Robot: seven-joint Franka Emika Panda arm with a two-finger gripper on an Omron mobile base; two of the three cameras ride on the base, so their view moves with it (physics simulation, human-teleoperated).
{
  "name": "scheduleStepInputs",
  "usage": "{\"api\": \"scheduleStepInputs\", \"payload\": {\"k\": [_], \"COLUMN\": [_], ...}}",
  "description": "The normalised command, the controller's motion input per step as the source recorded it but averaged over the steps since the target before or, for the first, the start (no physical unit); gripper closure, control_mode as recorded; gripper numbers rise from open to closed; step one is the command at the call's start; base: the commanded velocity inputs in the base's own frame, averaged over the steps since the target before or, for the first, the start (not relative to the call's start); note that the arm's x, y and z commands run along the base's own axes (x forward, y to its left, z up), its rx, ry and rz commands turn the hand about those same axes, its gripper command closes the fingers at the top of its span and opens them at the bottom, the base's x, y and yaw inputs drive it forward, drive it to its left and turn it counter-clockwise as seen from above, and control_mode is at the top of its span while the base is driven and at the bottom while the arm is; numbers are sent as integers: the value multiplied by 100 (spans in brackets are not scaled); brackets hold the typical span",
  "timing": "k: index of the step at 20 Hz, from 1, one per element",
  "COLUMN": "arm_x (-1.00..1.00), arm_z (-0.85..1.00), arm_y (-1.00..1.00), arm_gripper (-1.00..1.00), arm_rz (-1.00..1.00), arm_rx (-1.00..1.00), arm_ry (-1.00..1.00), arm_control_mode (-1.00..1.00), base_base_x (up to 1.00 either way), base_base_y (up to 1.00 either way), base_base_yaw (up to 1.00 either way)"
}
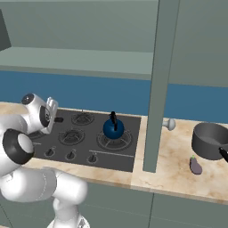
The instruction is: Pick the pan from the cabinet and place it on the stove. Then turn on the stove burner for the pan.
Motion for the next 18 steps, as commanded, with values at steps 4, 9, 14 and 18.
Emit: {"api": "scheduleStepInputs", "payload": {"k": [4, 9, 14, 18], "arm_x": [16, 16, 9, 12], "arm_z": [-23, -22, -12, -12], "arm_y": [12, 10, 1, 0], "arm_gripper": [100, 100, 100, 100], "arm_rz": [-2, -2, -3, -4], "arm_rx": [-1, 0, 0, 0], "arm_ry": [0, 0, 1, 4], "arm_control_mode": [-100, -100, -100, -100], "base_base_x": [0, 0, 0, 0], "base_base_y": [0, 0, 0, 0], "base_base_yaw": [0, 0, 0, 0]}}
